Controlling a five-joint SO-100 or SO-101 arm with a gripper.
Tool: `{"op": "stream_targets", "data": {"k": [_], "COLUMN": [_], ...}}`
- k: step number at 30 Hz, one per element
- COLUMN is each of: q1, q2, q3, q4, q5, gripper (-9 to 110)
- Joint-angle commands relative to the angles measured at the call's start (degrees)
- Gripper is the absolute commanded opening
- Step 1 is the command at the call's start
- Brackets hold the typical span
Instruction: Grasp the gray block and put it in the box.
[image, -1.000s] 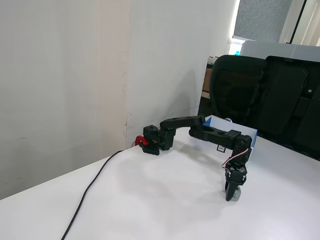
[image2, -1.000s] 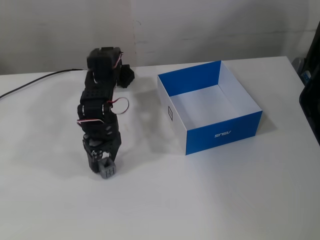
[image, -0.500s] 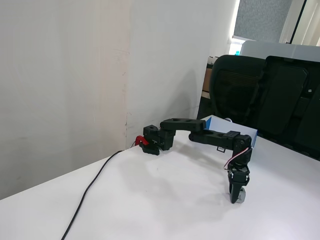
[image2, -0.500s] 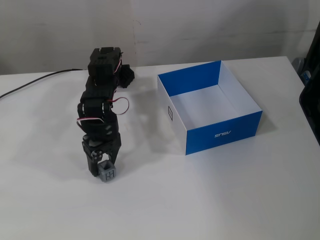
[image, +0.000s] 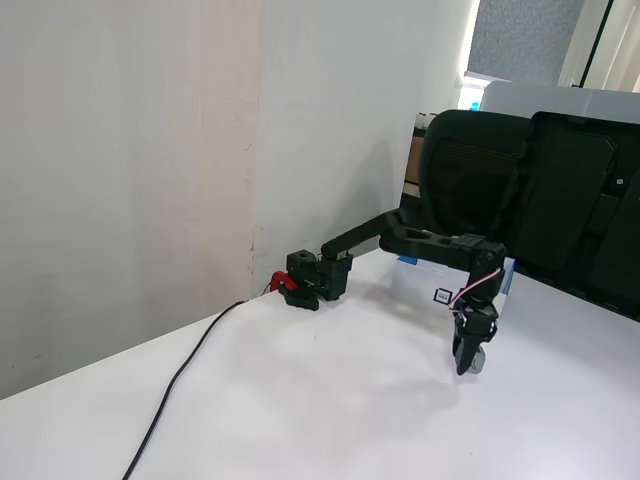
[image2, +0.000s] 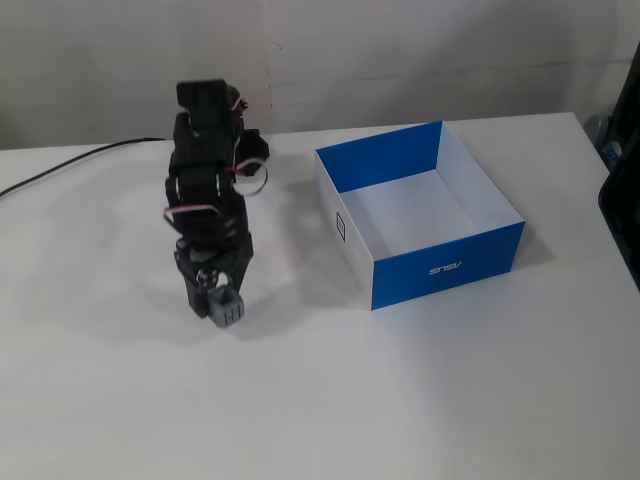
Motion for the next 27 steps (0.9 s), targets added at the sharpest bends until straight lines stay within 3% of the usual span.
{"op": "stream_targets", "data": {"k": [1, 27], "q1": [1.05, 15.47], "q2": [14.94, 41.40], "q3": [4.57, 31.55], "q4": [2.46, 2.37], "q5": [-1.23, -9.40], "gripper": [0, 0]}}
